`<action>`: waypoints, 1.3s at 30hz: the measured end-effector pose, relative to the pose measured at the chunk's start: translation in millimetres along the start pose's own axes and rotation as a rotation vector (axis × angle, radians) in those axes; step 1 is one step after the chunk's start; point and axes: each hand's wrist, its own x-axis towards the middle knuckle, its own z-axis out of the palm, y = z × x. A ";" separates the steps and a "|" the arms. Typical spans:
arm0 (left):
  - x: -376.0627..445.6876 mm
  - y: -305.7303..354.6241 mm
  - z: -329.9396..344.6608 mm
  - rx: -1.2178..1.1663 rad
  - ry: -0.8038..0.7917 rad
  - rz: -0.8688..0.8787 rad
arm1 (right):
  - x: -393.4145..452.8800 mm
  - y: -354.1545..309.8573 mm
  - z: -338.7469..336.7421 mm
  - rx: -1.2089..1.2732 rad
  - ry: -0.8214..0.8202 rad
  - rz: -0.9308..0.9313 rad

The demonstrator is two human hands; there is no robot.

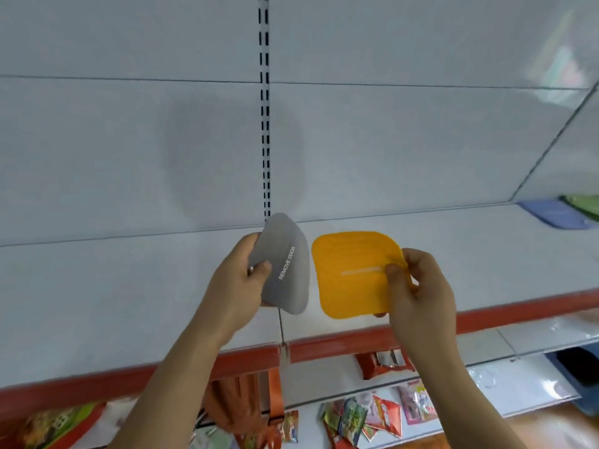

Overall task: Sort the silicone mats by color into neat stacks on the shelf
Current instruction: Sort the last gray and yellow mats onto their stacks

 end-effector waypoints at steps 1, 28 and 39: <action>-0.3 4.8 16.9 -0.033 -0.014 -0.002 | 1.9 3.4 -15.8 0.009 0.024 0.002; 33.7 114.5 595.3 0.052 -0.319 0.251 | 129.1 226.9 -452.9 0.049 0.492 0.274; 113.3 150.1 785.4 -0.040 -0.408 0.161 | 248.0 297.4 -577.2 -0.031 0.597 0.308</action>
